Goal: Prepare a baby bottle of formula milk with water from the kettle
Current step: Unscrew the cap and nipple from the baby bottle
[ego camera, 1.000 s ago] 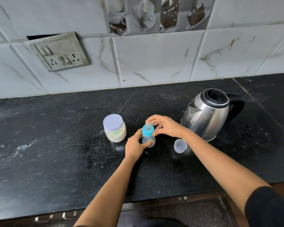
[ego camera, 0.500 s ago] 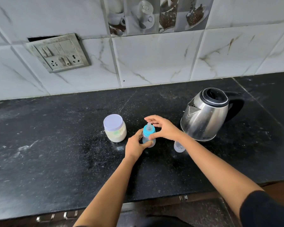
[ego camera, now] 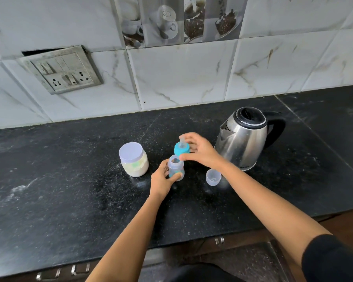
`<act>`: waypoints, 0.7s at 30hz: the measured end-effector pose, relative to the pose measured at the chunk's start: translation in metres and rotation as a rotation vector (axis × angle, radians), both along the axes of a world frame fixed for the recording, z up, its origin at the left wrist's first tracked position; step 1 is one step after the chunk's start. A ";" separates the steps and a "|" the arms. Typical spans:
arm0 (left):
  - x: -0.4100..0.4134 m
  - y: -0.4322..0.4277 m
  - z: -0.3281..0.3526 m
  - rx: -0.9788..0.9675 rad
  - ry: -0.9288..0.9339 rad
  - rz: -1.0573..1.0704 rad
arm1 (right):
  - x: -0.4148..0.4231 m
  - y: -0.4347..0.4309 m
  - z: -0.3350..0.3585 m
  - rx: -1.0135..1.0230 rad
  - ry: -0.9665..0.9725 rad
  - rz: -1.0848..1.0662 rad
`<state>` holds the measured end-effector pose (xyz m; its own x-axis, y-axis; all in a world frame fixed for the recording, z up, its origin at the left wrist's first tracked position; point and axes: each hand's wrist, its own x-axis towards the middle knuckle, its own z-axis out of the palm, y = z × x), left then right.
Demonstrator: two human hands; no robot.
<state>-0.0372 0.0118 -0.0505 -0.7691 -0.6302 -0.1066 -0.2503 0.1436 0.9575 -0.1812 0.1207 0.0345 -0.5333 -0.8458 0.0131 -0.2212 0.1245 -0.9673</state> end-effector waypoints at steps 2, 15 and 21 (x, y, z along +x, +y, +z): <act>-0.001 0.001 0.000 -0.002 0.006 0.012 | -0.005 0.015 0.010 -0.046 -0.065 -0.075; -0.012 0.014 0.000 0.004 0.015 0.050 | -0.022 0.101 0.010 0.451 0.534 0.023; -0.015 0.017 0.001 -0.039 -0.007 0.070 | -0.009 0.099 -0.013 0.530 0.595 0.084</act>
<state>-0.0520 0.0286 -0.0493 -0.7223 -0.6861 -0.0863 -0.2680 0.1627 0.9496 -0.1902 0.2198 0.0217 -0.4979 -0.8560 -0.1393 -0.7101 0.4946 -0.5011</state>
